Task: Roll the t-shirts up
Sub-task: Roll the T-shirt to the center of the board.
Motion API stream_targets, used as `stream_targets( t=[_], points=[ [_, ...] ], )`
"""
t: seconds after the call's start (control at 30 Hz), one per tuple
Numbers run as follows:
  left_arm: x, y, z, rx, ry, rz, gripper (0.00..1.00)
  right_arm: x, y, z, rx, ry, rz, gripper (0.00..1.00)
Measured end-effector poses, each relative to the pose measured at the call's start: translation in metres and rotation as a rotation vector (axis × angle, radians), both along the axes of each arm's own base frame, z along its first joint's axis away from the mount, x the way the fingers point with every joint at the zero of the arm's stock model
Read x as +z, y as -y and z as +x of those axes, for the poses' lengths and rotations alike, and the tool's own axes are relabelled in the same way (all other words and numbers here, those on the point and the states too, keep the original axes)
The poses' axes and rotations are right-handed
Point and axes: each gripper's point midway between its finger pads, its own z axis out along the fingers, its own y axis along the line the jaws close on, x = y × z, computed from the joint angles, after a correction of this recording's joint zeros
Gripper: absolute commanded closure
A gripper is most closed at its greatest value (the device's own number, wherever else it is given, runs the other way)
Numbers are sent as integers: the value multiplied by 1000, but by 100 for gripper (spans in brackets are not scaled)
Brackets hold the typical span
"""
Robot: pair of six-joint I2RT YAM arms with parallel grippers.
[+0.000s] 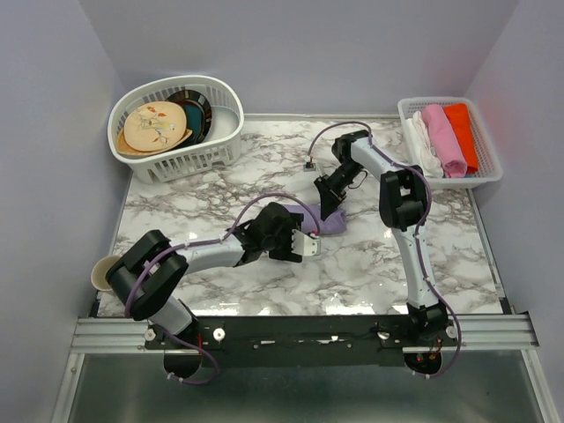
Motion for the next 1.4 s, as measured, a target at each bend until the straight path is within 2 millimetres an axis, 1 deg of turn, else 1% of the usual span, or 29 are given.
stream_targets(
  t=[0.07, 0.17, 0.3, 0.33, 0.4, 0.5, 0.53, 0.6, 0.63, 0.67, 0.7, 0.73, 0.8, 0.83, 0.9, 0.97, 1.1, 1.13, 1.2, 1.23, 1.27, 1.3, 1.33, 1.4],
  points=[
    [-6, 1, 3, -12, 20, 22, 14, 0, 0, 0, 0, 0, 0, 69],
    [-14, 1, 7, -34, 42, 55, 20, 0, 0, 0, 0, 0, 0, 69],
    [-15, 2, 11, -51, 76, 73, 28, 0, 0, 0, 0, 0, -1, 68],
    [-16, 2, 13, -54, 84, 78, 32, 0, 0, 0, 0, 0, -1, 68],
    [-18, 3, 16, -58, 102, 86, 34, 0, 0, 0, 1, 0, -1, 68],
    [-20, 5, 21, -62, 118, 100, 41, 0, 0, 0, 1, 1, -1, 64],
    [-21, 8, 25, -62, 117, 106, 47, 0, 0, 0, 1, 1, -2, 57],
    [-22, 12, 33, -55, 98, 126, 51, -1, 1, 0, 2, 3, -6, 49],
    [-22, 14, 38, -49, 87, 133, 53, -1, 1, 1, 3, 5, -10, 41],
    [-24, 13, 43, -38, 66, 147, 53, -2, 2, 0, -4, -4, -20, 37],
    [-24, 13, 49, -27, 32, 160, 54, -2, 2, 0, -4, -4, -20, 31],
    [-22, 14, 55, -18, 3, 160, 55, 0, 1, 1, -11, -8, -23, 15],
    [-20, 12, 63, -7, -54, 157, 57, 4, 0, 1, -18, -16, -30, 1],
    [-19, 11, 67, -3, -89, 158, 58, 8, -1, -2, -25, -36, -26, 1],
    [-16, 8, 74, -4, -168, 148, 58, 16, 0, -1, -32, -28, -21, 0],
    [-13, 6, 79, -6, -238, 135, 58, 17, 1, 3, -37, -2, -11, 1],
    [-10, 1, 75, -31, -374, 124, 59, 19, 20, 14, -81, 42, 6, 1],
    [-10, -2, 74, -36, -406, 127, 59, 20, 36, 20, -106, 65, -6, 0],
    [-9, -5, 66, -51, -484, 137, 59, 22, 58, 25, -146, 90, -15, 0],
    [-8, -6, 64, -58, -519, 137, 59, 29, 74, 25, -176, 110, -22, 0],
    [-8, -7, 63, -62, -546, 136, 58, 36, 90, 21, -200, 126, -31, 0],
    [-7, -7, 60, -69, -577, 136, 58, 40, 97, 18, -212, 133, -34, 1],
    [-7, -8, 57, -74, -611, 138, 58, 54, 108, 13, -229, 171, -32, 1],
    [-7, -7, 51, -85, -664, 136, 57, 69, 116, -1, -210, 281, -14, 0]
  ],
)
